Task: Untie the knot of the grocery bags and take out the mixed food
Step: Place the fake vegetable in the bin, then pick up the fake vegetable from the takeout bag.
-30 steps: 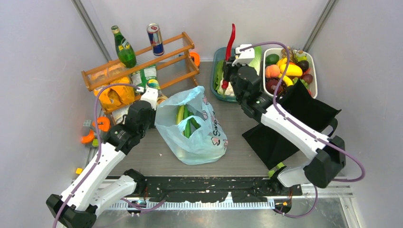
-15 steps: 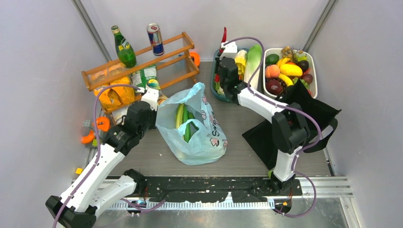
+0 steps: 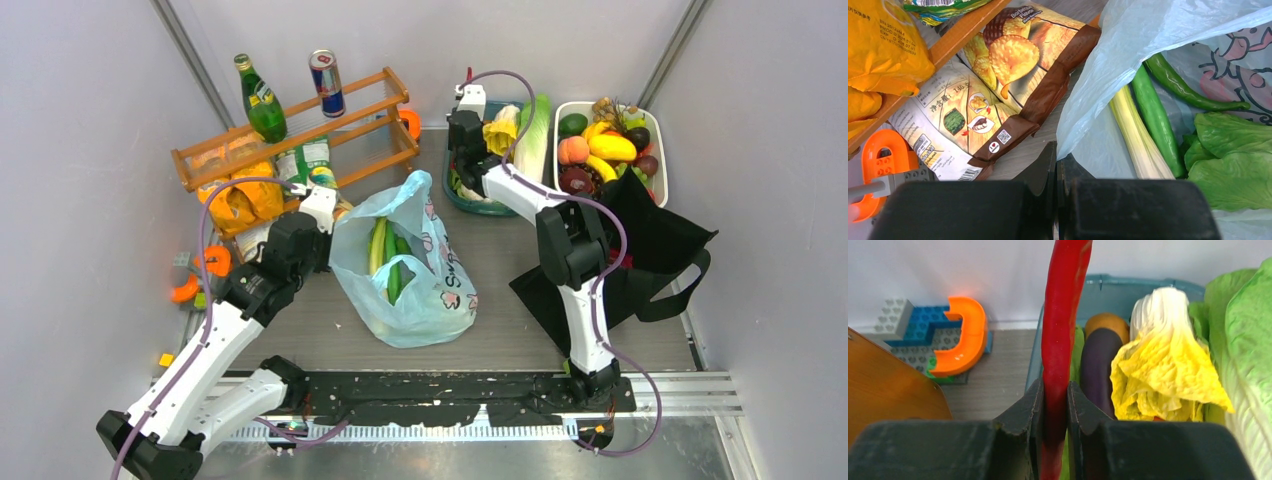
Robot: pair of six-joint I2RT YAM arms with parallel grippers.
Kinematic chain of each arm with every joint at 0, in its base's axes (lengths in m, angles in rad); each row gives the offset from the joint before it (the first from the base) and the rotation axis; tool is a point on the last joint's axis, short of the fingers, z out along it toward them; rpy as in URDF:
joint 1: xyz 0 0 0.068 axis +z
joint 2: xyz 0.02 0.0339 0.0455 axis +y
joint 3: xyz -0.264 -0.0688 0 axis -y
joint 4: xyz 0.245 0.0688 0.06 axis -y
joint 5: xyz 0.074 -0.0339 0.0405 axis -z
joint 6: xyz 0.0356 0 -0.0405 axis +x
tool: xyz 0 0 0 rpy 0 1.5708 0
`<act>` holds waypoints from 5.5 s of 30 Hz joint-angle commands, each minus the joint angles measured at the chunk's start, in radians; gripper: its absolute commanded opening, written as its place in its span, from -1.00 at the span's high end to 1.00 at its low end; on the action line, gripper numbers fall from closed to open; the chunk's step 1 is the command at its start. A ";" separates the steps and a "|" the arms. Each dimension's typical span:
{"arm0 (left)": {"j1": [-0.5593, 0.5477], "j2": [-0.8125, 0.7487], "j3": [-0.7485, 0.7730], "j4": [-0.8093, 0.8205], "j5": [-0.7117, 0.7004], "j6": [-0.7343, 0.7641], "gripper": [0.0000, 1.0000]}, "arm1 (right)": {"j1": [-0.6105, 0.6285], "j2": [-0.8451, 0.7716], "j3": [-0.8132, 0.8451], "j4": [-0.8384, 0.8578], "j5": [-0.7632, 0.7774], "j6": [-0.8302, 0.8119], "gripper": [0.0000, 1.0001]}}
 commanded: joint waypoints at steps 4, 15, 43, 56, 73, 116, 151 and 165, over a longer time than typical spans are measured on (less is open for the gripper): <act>0.006 -0.001 0.008 0.036 0.022 -0.008 1.00 | -0.014 0.012 0.038 -0.079 0.026 0.061 0.89; 0.006 -0.012 0.005 0.042 0.041 -0.007 1.00 | -0.016 -0.087 -0.046 -0.041 0.031 0.027 -0.78; 0.006 -0.066 -0.033 0.119 0.192 0.007 1.00 | -0.005 -1.074 -0.810 0.097 -0.936 0.089 -0.86; 0.006 -0.066 -0.044 0.141 0.269 0.006 1.00 | 0.358 -1.046 -0.793 -0.171 -0.773 0.077 -0.49; 0.006 -0.052 -0.041 0.135 0.264 0.015 1.00 | 0.498 -0.530 -0.400 -0.493 -0.510 0.065 -0.73; 0.005 -0.042 -0.040 0.138 0.355 0.014 1.00 | 0.546 -0.464 -0.598 -0.428 -0.452 0.509 -0.54; 0.003 -0.036 -0.041 0.137 0.354 0.011 1.00 | 0.567 -0.496 -0.689 -0.186 -0.316 0.619 0.90; 0.003 -0.035 -0.039 0.134 0.352 0.003 1.00 | 0.568 -0.581 -0.730 -0.164 -0.329 0.615 0.54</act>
